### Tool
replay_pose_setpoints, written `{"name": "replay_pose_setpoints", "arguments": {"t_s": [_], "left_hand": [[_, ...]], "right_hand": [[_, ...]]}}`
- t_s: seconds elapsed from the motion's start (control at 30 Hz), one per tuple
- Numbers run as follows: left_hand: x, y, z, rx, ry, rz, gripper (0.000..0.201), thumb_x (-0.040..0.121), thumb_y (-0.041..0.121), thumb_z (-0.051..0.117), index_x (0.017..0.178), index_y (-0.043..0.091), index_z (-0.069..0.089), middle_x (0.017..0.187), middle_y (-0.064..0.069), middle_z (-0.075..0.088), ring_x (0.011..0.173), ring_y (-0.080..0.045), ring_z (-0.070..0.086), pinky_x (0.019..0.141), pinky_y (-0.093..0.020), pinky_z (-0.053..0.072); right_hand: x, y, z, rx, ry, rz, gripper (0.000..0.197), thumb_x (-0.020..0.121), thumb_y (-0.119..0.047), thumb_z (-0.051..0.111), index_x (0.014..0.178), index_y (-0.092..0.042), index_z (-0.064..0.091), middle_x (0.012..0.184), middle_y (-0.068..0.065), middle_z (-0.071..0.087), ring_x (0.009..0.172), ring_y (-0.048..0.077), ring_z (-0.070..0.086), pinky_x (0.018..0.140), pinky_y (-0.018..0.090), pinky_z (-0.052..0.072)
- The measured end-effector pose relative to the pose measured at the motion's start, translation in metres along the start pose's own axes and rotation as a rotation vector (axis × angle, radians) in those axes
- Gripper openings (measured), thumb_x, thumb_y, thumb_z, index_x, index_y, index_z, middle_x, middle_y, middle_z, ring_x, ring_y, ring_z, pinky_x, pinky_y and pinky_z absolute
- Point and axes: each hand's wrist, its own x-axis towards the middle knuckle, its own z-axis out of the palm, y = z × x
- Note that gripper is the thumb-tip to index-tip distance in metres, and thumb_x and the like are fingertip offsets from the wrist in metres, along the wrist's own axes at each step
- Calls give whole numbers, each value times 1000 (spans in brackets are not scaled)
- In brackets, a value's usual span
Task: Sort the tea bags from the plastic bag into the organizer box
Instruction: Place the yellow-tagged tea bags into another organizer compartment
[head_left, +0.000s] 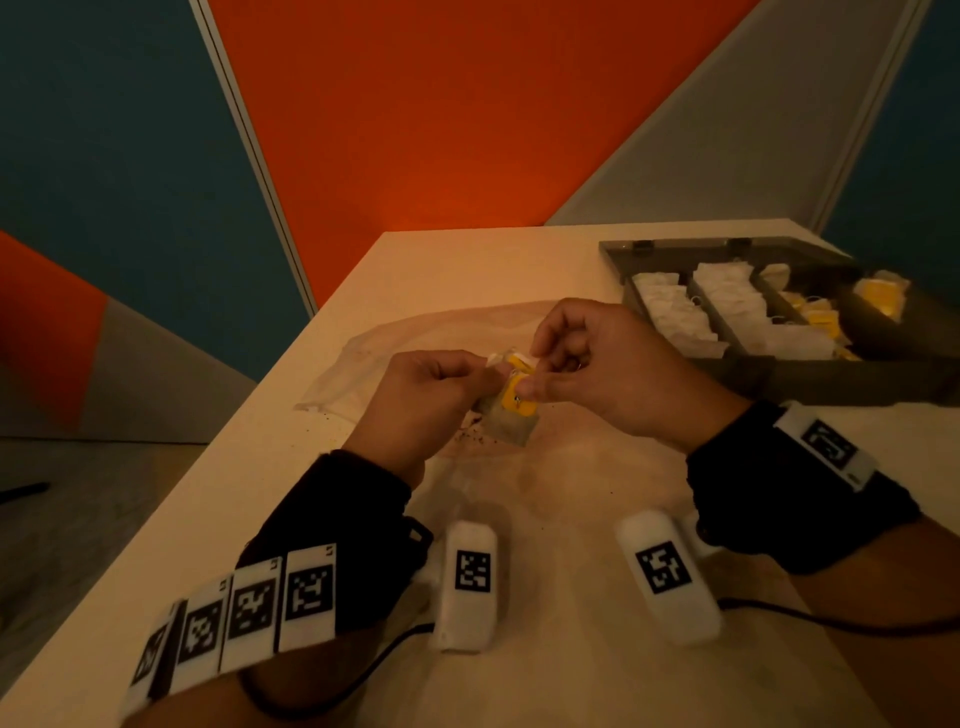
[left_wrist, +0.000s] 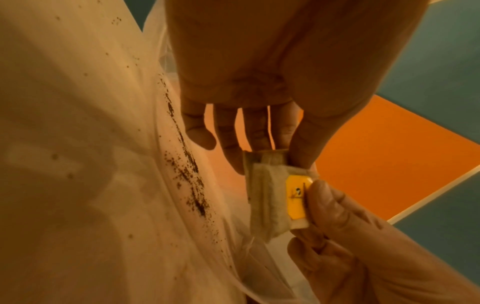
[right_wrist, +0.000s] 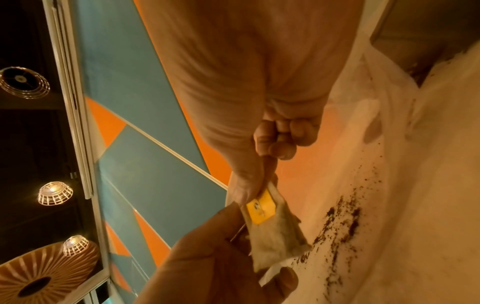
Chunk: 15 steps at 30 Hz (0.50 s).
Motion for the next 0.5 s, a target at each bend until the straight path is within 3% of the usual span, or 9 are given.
{"name": "replay_pose_setpoints", "arguments": {"t_s": [0.1, 0.17, 0.23, 0.33, 0.43, 0.5], "left_hand": [[-1, -1, -1, -34, -26, -14, 17, 88, 10, 65, 75, 0, 71, 72, -15, 60, 60, -14, 50, 48, -15, 39], [-1, -2, -2, -62, -52, -26, 21, 87, 18, 67, 80, -2, 72, 79, -19, 61, 70, -21, 50, 56, -24, 41], [-2, -3, -3, -79, -77, -34, 22, 85, 23, 69, 85, 1, 74, 85, -25, 64, 77, -25, 53, 67, -35, 39], [-2, -1, -3, -109, -95, -40, 25, 73, 26, 75, 90, 7, 77, 95, -25, 71, 81, -28, 57, 73, -40, 39], [-3, 0, -3, -135, -143, -33, 33, 67, 10, 77, 98, 2, 73, 95, -24, 72, 81, -28, 65, 73, -35, 49], [-4, 0, -2, -153, -135, -24, 37, 72, -6, 73, 108, -4, 66, 100, -34, 67, 84, -31, 64, 74, -33, 53]], "right_hand": [[1, 0, 1, -2, 49, 28, 38, 69, -11, 85, 91, -15, 54, 68, 8, 71, 57, 7, 61, 59, 26, 51], [1, 2, 2, -11, 77, 42, 41, 69, -12, 86, 96, -12, 54, 65, 4, 69, 57, 8, 60, 60, 31, 50], [1, 3, 3, -9, 103, 42, 42, 69, -12, 86, 97, -12, 55, 65, 2, 68, 56, 7, 58, 58, 28, 49], [2, 4, 0, -11, 144, 35, 38, 71, -14, 85, 96, -12, 58, 68, 1, 68, 55, 1, 57, 55, 17, 46], [3, 6, -1, 5, 153, 22, 33, 70, -11, 85, 95, -10, 63, 71, 3, 68, 59, 2, 60, 58, 16, 49], [3, 6, -1, -1, 125, -5, 28, 71, -10, 84, 93, -15, 67, 71, -1, 65, 59, 0, 58, 59, 15, 49]]}}
